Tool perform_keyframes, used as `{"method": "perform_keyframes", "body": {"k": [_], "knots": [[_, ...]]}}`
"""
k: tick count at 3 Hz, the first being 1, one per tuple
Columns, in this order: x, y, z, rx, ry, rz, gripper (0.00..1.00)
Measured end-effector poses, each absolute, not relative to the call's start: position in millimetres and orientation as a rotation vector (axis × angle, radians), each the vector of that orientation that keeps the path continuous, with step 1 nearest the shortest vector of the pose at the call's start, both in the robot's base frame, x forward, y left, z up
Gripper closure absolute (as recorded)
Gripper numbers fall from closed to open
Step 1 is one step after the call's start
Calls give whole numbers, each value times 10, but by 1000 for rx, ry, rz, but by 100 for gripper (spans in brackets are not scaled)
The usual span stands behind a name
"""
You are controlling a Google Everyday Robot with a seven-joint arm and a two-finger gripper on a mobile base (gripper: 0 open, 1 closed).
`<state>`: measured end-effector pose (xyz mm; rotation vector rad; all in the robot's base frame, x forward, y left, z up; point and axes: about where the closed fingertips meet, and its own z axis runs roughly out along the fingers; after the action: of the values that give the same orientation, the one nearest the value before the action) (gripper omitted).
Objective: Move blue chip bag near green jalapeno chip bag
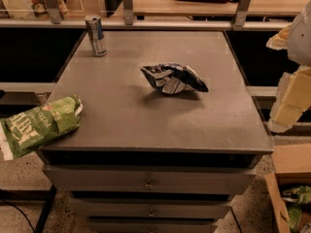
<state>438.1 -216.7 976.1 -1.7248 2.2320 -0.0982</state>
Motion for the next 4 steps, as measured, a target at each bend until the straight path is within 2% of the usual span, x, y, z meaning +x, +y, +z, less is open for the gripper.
{"method": "perform_keyframes", "body": {"k": [1,4], "knots": [[4456,-2108,9755,-1730,2215,-105,0],[5524,-1384,9287,-1913,2027,-173,0]]}}
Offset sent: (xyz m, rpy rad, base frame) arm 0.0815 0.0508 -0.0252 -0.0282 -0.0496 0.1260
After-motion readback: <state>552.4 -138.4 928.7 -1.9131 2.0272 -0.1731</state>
